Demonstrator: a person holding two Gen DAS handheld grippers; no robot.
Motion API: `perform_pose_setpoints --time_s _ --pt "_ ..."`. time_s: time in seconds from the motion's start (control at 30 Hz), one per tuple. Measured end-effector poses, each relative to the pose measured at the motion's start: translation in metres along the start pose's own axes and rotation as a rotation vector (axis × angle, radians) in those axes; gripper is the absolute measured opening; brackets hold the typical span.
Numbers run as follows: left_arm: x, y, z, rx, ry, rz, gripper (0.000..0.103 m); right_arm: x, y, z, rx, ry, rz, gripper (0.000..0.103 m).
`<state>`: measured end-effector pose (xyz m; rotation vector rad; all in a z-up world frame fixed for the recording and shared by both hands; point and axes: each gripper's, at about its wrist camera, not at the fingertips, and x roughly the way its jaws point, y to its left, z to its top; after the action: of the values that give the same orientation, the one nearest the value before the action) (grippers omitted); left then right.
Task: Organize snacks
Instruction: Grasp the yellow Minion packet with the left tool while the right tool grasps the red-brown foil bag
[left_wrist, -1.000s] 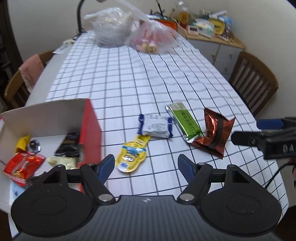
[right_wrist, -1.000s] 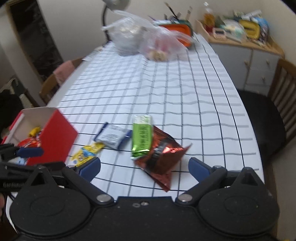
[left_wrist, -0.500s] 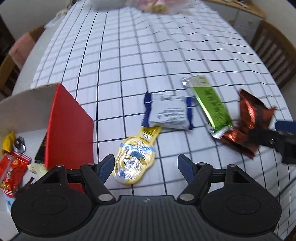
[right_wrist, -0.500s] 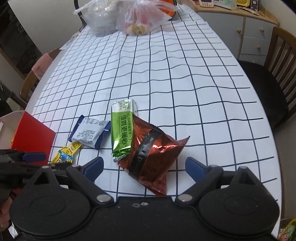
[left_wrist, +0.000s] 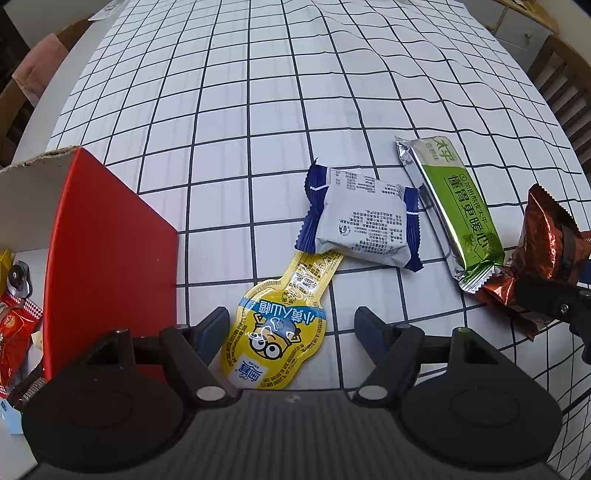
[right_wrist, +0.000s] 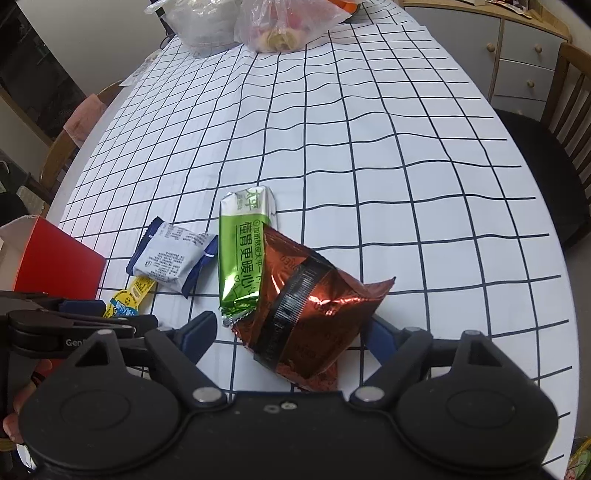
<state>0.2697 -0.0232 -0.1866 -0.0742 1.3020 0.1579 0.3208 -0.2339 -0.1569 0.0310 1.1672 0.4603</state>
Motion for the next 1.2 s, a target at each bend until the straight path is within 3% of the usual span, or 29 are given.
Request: perform_pose_setpoints --time_s 0.17,0.33,0.43,0.57,0.7,0.87,1.2 --pt "-0.003 -0.004 -0.004 -0.004 0.021 -0.089 0.074 0.003 0.000 0.004 -0.003 0.000 0.001 0.081" --pt "-0.002 -0.006 -0.004 -0.023 -0.010 -0.012 0.074 0.009 -0.001 0.006 -0.008 0.009 -0.007 0.077" --pt "0.000 0.000 0.000 -0.027 0.001 -0.004 0.074 0.013 -0.001 0.005 -0.004 0.017 -0.011 0.073" --pt "0.008 0.000 -0.001 -0.037 0.007 0.009 0.074 0.013 -0.002 0.004 0.000 0.021 -0.012 0.060" --pt "0.005 -0.004 -0.003 -0.035 0.001 -0.009 0.055 0.011 -0.006 0.002 0.011 0.013 -0.004 0.053" --pt "0.005 -0.018 -0.007 -0.032 -0.020 0.016 0.052 0.006 -0.006 -0.003 0.003 -0.002 0.010 0.042" --pt "-0.007 -0.006 -0.023 -0.082 -0.033 -0.008 0.052 -0.021 -0.008 -0.018 0.005 -0.026 0.025 0.040"
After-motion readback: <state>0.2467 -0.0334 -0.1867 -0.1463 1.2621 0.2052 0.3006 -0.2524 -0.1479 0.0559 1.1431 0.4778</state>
